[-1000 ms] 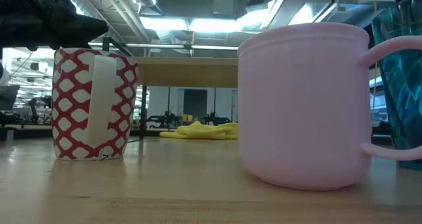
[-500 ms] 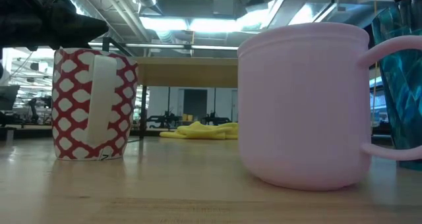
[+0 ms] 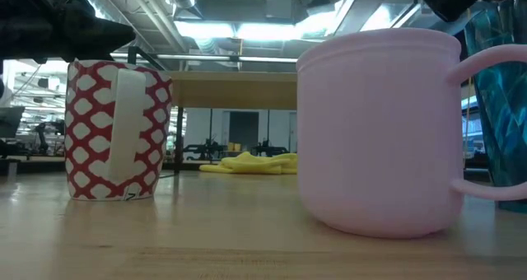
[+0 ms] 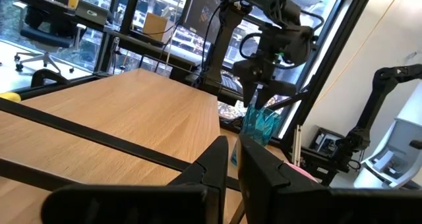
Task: Stack small to large cups/mugs on shelf
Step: Put the blue glass on the shelf
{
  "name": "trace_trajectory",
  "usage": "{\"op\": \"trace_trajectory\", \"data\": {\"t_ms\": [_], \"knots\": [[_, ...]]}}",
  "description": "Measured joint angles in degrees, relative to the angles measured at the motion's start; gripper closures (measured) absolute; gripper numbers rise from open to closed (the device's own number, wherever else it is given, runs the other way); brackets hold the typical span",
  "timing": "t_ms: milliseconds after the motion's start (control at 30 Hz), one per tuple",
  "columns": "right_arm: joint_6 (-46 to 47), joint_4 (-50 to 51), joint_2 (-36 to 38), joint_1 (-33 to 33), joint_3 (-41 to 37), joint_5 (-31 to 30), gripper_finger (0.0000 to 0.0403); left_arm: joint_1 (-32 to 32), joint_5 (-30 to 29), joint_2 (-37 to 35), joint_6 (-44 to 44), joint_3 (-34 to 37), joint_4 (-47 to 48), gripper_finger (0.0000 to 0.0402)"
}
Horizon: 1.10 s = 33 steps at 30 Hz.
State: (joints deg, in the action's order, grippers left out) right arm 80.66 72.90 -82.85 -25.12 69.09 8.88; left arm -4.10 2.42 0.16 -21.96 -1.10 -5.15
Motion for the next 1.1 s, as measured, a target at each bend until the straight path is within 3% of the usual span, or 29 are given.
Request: {"op": "trace_trajectory", "data": {"t_ms": [333, 800, 967, 1100], "knots": [[-0.3, -0.8, 0.0, 0.0, -0.2, -0.7, 0.0237, 0.0, 0.0, 0.0, 0.0, 0.0, 0.0, 0.0374], [-1.7, -3.1, 0.0, 0.0, -0.2, -2.0, 0.039, 0.0, 0.0, 0.0, 0.0, 0.0, 0.0, 0.0374], [-6.2, -4.8, -0.1, 0.9, 0.7, -1.8, 0.038, 0.0, 0.0, 0.0, 0.0, 0.0, 0.0, 0.0374], [-10.7, -1.9, -0.1, 2.6, 5.7, -1.9, 0.0385, 0.0, 0.0, 0.0, 0.0, 0.0, 0.0, 0.0374]]}}
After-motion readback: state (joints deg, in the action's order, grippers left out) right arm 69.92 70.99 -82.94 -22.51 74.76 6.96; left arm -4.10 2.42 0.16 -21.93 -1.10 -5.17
